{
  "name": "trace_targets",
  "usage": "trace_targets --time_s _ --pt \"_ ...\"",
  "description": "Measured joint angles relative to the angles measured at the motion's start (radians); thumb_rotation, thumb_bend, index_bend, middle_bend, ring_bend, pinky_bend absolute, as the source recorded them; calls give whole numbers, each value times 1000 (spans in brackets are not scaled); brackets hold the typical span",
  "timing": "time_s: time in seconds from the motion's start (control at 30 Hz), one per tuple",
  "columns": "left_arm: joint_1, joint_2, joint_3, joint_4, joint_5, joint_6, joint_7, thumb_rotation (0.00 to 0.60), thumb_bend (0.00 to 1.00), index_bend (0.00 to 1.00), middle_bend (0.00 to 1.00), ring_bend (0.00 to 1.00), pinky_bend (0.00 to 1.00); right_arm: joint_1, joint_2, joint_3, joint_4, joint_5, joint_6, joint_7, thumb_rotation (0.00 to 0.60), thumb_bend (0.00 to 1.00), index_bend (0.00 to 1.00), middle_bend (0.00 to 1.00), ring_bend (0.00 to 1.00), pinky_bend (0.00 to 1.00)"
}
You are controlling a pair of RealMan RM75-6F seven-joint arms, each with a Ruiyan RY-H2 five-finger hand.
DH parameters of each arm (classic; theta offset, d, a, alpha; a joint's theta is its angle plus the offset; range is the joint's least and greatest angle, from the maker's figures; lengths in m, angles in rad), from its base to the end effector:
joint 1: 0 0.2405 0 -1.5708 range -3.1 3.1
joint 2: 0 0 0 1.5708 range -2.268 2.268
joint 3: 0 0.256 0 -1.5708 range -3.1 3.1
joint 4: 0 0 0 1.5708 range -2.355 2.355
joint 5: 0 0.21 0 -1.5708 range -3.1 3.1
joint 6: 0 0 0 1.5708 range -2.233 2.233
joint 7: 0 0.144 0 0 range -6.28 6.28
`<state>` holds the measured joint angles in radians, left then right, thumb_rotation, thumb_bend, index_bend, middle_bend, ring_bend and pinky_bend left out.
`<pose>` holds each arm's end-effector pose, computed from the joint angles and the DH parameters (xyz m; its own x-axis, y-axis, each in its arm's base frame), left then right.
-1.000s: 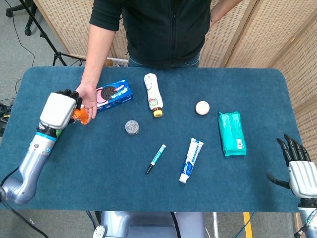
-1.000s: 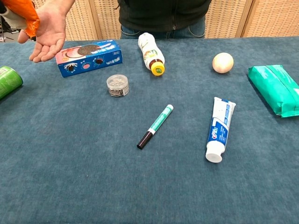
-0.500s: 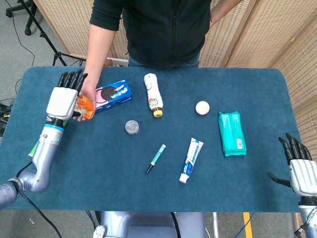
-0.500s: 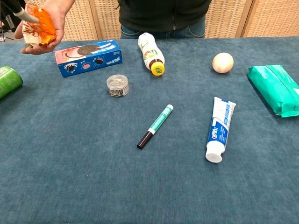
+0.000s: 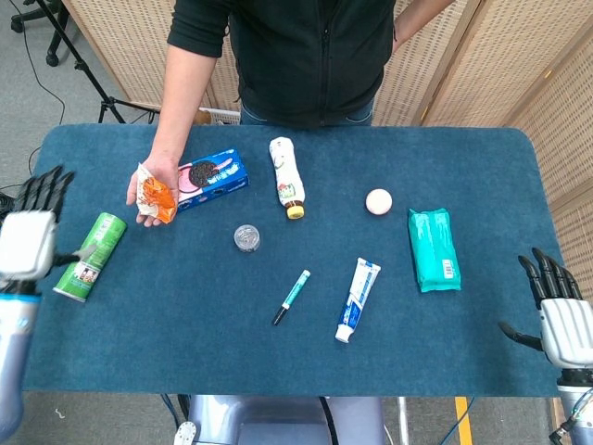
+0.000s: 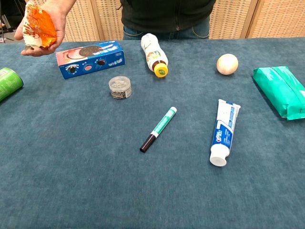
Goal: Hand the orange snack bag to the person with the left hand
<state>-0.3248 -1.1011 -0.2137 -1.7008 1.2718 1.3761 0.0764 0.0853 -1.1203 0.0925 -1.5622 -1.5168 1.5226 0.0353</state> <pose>-0.2556 0.2793 0.1764 0.3314 -0.1158 0.9364 0.9404 -0.0395 -0.3377 -0.3123 -0.1903 0.1737 0.4030 0.0809 0.9116 -0.9135 -0.0250 0.4061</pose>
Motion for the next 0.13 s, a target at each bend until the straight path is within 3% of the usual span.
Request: trace_targets --time_s 0.13 --pt "92 -2 90 47 44 46 -112 600 0 0 0 0 0 -5 3 1 3 -6 15 11 600 0 1 0 0 102"
